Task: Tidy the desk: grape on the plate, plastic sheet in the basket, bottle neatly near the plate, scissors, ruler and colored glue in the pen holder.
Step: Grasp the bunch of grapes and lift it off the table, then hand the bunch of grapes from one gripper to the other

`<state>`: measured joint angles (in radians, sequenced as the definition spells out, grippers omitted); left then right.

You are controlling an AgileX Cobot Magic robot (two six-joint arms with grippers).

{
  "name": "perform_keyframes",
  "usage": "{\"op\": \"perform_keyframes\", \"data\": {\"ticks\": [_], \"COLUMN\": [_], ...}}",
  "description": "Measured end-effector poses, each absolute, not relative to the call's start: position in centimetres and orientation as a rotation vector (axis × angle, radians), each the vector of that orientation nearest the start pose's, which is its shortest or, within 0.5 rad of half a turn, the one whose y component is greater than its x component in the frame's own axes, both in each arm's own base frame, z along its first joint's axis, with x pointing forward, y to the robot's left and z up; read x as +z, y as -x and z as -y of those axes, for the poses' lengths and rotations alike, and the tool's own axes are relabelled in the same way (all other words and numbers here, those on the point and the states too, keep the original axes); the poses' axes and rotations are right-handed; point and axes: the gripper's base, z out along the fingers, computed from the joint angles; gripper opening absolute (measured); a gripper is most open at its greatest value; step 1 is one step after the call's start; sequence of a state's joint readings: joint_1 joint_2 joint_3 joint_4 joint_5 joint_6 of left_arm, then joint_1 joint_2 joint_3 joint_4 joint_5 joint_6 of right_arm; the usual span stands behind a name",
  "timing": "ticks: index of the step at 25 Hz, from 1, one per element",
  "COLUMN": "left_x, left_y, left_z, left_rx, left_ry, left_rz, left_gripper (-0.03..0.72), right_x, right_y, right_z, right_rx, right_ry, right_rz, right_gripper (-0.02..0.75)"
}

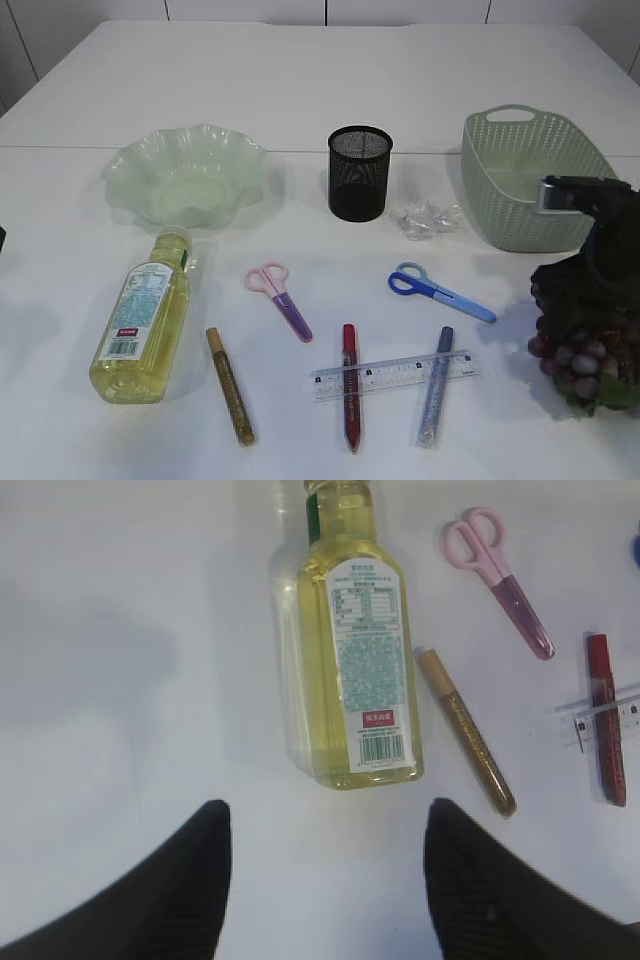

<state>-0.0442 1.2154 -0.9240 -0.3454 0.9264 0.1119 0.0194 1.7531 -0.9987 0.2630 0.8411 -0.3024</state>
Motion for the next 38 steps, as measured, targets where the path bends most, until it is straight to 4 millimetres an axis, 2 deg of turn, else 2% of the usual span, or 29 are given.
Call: {"op": "perform_keyframes", "data": {"ticks": [5, 12, 21, 24, 28, 34, 38], "left_x": [29.4, 29.4, 29.4, 29.4, 29.5, 29.9, 30.6], "left_y": [-22.6, -22.6, -22.6, -22.6, -22.6, -22.6, -22.7], "left_z": [3.5, 3.5, 3.5, 3.6, 3.9, 4.6, 5.7], "left_rx": [-0.413, -0.413, -0.414, -0.429, -0.488, -0.6, -0.755], "left_ry": [-0.012, -0.013, -0.013, -0.006, 0.018, -0.004, -0.122], "left_rz": [-2.666, -2.668, -2.669, -2.667, -2.658, -2.622, -2.525], "left_gripper": [0.44, 0.436, 0.434, 0.434, 0.433, 0.433, 0.433], "right_x": [19.7, 24.2, 33.0, 35.3, 37.5, 40.4, 41.6], "right_y": [-29.7, -27.4, -21.9, -20.9, -20.4, -20.2, -19.7], "right_z": [-2.5, -2.7, -3.7, -4.7, -6.2, -7.2, -8.6], "right_rx": [0.306, 0.328, 0.448, 0.6, 0.841, 1.014, 1.095], "right_ry": [0.262, 0.307, 0.378, 0.372, 0.404, 0.441, 0.513], "right_rz": [-2.962, -2.869, -2.622, -2.53, -2.415, -2.247, -2.175], "right_gripper": [0.254, 0.251, 0.25, 0.25, 0.25, 0.25, 0.249]}}
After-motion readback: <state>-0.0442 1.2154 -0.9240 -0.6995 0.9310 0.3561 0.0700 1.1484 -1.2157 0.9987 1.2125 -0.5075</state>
